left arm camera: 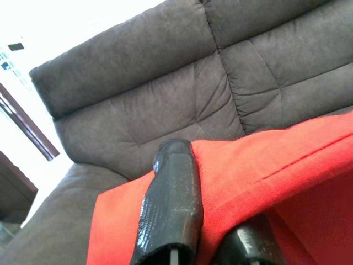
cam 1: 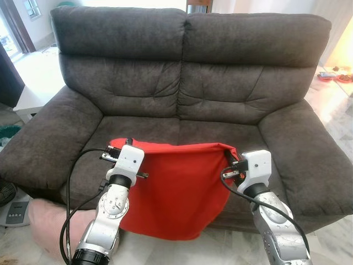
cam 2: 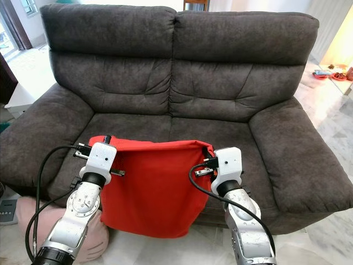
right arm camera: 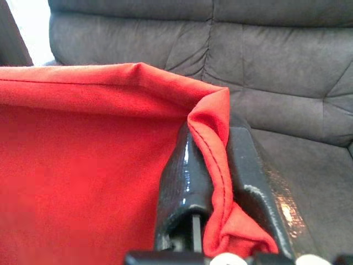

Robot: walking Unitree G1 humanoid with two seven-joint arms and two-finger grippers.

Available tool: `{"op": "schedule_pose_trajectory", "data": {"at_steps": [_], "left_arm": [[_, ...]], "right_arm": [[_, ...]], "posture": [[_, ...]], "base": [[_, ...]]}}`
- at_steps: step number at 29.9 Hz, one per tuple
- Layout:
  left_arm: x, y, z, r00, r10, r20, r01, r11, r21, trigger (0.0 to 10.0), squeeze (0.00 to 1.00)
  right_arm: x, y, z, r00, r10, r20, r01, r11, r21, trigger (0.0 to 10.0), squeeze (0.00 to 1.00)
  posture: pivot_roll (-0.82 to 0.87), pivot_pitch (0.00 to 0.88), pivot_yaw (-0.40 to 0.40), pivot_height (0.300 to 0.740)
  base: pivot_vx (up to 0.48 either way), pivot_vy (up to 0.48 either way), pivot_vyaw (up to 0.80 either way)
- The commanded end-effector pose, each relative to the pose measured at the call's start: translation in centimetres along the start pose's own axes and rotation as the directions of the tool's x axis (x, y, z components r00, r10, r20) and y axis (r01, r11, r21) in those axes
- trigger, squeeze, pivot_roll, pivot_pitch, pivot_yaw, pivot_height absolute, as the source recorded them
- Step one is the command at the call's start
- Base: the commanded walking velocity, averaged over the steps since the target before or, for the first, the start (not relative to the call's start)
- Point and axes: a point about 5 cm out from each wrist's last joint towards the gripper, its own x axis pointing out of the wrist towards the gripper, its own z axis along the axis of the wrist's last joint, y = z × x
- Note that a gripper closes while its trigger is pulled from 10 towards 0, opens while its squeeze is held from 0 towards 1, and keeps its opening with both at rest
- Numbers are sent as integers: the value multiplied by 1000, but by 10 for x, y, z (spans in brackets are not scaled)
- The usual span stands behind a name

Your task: Move the pillow to the sofa from floor

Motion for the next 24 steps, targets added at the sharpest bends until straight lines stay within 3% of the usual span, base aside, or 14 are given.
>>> {"op": "schedule_pose_trajectory", "data": {"at_steps": [1,5,14,24], "left_arm": [[14,21,36,982,94,166,-101,994,33,10000,0],[13,21,36,981,102,165,-108,994,31,10000,0],[11,15,33,985,76,154,-80,997,15,10000,0],[9,20,25,988,81,132,-86,996,33,10000,0]], "right_arm": [[0,-7,15,997,-36,72,37,999,-13,10000,0],[-1,-1,17,996,-6,84,8,1000,-15,10000,0],[-2,-4,21,994,-29,104,31,999,-11,10000,0],[-1,-3,22,994,-22,110,23,1000,-12,10000,0]], "posture": [[90,0,-39,740],[83,0,-33,740],[76,0,-24,740],[76,0,-22,740]], "base": [[0,0,0],[0,-63,0],[0,-248,0],[0,-24,0]]}}
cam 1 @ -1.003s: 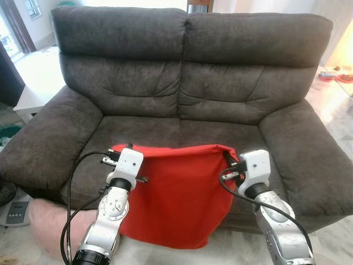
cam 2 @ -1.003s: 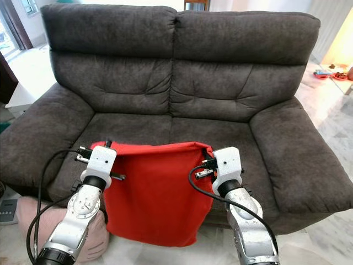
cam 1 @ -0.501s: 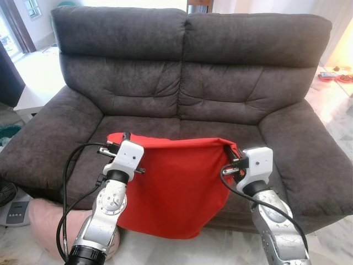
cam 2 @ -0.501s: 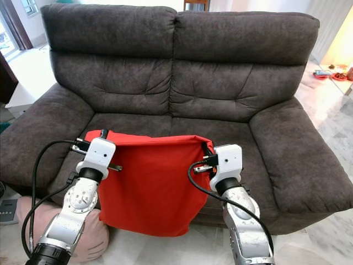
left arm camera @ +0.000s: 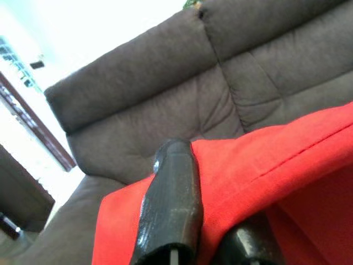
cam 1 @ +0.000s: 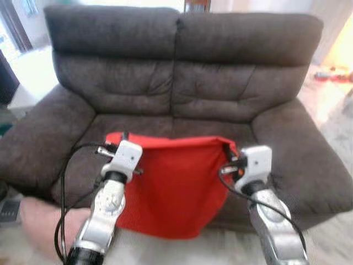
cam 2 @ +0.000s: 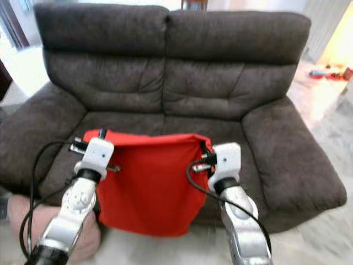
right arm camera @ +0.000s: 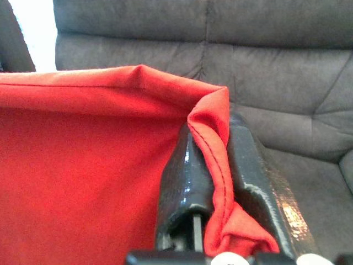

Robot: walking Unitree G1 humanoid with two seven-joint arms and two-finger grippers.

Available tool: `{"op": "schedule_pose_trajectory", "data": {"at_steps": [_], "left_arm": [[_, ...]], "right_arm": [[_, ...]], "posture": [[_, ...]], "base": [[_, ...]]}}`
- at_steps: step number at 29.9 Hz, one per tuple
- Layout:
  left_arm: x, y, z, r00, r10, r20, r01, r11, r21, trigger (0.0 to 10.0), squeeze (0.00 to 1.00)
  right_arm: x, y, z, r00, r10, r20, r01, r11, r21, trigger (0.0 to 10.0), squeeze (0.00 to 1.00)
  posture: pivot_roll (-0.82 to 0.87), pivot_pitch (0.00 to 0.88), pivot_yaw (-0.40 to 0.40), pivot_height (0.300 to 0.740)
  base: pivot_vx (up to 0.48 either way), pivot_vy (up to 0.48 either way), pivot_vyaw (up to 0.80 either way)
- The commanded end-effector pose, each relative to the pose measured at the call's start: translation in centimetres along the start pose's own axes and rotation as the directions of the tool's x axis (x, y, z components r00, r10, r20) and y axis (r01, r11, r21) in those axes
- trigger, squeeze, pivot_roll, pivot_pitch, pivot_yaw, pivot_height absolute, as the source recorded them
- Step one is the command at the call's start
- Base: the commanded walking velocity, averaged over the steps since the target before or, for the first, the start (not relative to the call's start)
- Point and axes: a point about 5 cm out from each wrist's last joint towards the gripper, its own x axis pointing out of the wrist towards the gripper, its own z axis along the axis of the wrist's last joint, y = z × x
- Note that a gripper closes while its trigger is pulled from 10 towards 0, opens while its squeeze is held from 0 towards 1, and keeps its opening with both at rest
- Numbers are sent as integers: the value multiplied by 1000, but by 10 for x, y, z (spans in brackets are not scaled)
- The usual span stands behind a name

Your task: Move the pillow to the sofa from floor

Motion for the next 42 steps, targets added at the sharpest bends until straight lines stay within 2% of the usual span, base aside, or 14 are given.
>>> {"op": "schedule_pose_trajectory", "data": {"at_steps": [1,7,12,17,42], "left_arm": [[8,17,19,992,71,104,-72,997,6,10000,0],[11,25,16,991,85,99,-88,996,25,10000,0],[14,23,16,994,65,90,-59,996,-74,10000,0],[13,17,19,993,35,109,-26,996,-85,10000,0],[15,22,17,995,30,90,-21,995,-92,10000,0]], "right_arm": [[1,-6,12,998,-25,57,26,1000,-4,10000,0],[1,-7,13,998,-26,61,26,1000,-9,10000,0],[2,-8,14,998,-27,65,28,1000,-13,10000,0],[3,-8,14,997,-29,66,30,999,-13,10000,0],[5,-3,13,998,-25,66,24,1000,4,10000,0]], "posture": [[75,0,-22,740],[75,0,-23,740],[77,0,-26,740],[77,0,-26,740],[101,0,-24,740]], "base": [[0,0,0],[0,0,0],[0,0,0],[0,0,0],[0,-337,0]]}}
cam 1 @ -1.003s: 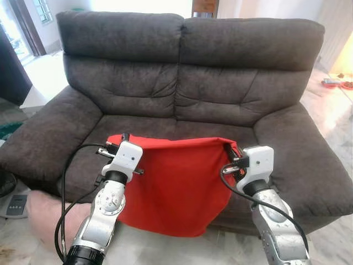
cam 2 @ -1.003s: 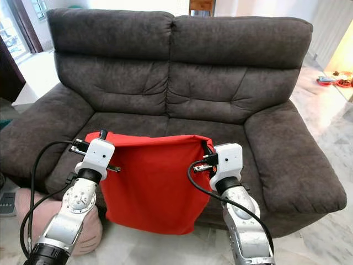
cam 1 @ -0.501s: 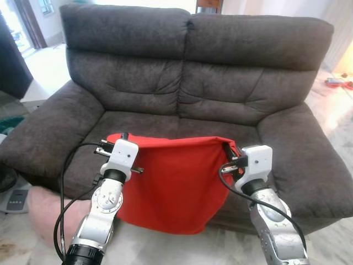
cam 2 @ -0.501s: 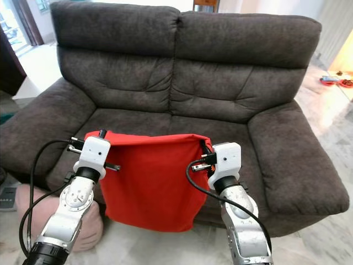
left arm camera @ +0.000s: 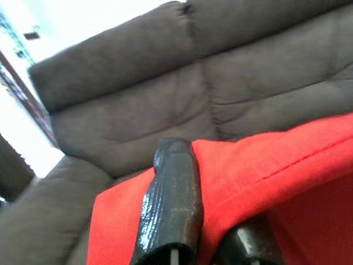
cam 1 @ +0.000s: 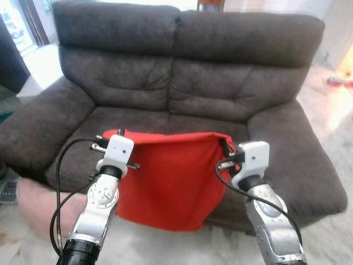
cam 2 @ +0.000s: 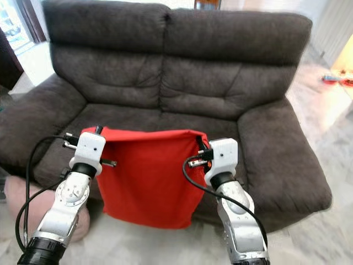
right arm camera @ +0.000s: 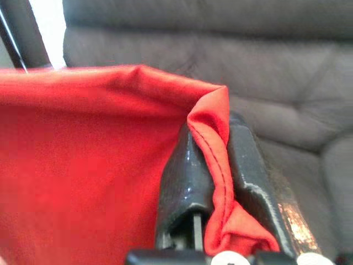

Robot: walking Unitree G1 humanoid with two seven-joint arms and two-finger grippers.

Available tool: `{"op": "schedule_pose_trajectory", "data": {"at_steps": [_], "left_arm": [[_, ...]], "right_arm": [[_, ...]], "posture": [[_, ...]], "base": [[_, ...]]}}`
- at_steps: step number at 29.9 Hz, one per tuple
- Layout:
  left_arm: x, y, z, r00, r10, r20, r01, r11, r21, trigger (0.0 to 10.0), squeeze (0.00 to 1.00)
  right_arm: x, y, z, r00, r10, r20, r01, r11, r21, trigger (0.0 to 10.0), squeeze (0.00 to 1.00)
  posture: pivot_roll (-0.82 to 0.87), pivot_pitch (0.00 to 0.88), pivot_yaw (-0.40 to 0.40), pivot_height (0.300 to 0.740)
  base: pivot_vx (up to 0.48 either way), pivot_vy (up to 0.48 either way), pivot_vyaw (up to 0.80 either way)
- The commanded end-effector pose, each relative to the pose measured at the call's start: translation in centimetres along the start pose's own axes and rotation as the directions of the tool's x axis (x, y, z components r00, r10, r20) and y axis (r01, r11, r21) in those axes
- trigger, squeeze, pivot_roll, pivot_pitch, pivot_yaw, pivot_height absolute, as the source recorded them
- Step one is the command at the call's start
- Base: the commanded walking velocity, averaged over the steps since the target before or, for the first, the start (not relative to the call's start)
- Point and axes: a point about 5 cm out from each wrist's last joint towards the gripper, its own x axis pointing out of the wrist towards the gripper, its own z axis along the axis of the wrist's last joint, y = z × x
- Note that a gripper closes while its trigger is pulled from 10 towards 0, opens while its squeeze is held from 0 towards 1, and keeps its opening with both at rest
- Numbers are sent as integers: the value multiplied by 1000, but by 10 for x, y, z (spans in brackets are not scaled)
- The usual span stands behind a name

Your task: Move the pillow to the sofa from floor

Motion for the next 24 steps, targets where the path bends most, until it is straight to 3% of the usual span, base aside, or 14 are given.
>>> {"op": "schedule_pose_trajectory", "data": {"at_steps": [1,9,24], "left_arm": [[6,15,21,993,52,107,-53,999,5,10000,0],[6,14,20,993,47,106,-46,999,-5,10000,0],[4,13,19,994,26,106,-24,1000,-18,10000,0]], "right_arm": [[3,-5,16,997,-31,76,31,1000,0,10000,0],[5,-7,19,996,-35,82,35,999,-3,10000,0],[6,-6,19,996,-31,84,31,1000,-3,10000,0]], "posture": [[100,0,-25,740],[90,2,-23,740],[92,0,-26,740]], "base": [[0,-341,0],[0,-322,0],[0,-16,0]]}}
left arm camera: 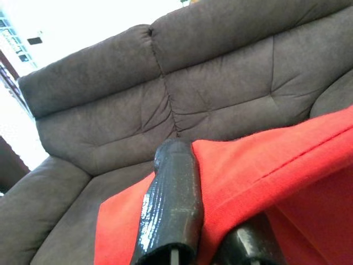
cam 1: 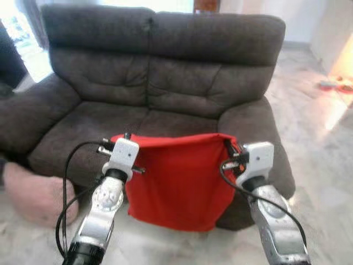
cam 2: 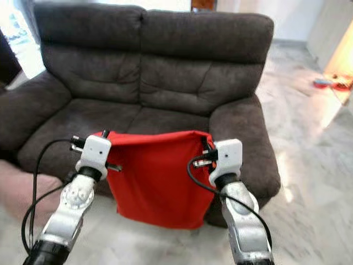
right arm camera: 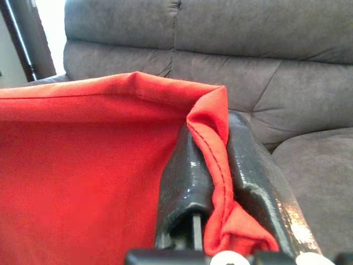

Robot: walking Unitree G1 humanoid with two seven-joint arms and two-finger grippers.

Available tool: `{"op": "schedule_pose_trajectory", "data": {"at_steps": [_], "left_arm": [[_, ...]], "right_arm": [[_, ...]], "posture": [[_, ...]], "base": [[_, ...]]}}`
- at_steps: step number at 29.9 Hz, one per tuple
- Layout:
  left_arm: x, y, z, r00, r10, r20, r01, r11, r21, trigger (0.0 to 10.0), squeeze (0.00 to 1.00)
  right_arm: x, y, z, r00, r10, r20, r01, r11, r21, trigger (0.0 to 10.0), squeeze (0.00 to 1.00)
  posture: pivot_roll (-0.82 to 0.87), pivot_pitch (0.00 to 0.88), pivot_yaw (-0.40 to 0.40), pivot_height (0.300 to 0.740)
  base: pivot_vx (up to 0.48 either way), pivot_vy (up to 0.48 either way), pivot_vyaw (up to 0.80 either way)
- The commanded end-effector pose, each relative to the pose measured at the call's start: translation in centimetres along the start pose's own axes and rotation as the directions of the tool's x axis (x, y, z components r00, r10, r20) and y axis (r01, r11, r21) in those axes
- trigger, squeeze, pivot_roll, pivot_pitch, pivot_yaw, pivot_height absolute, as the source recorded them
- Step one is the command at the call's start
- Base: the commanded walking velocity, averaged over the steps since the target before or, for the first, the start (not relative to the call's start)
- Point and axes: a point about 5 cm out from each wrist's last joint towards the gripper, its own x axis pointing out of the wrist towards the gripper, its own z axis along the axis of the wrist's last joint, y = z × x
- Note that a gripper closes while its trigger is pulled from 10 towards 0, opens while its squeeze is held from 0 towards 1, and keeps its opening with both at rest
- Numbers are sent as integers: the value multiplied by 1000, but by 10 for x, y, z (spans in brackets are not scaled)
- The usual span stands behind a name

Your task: Move the pillow to the sofa from floor

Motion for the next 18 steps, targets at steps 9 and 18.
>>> {"op": "schedule_pose_trajectory", "data": {"at_steps": [9,18], "left_arm": [[4,16,24,991,46,128,-43,999,-23,10000,0],[4,17,23,991,53,123,-49,998,-40,10000,0]], "right_arm": [[3,-2,11,999,-19,48,19,1000,-1,10000,0],[4,-4,12,998,-35,56,34,999,20,10000,0]], "posture": [[94,0,-30,740],[90,0,-29,740]], "base": [[0,0,0],[0,0,0]]}}
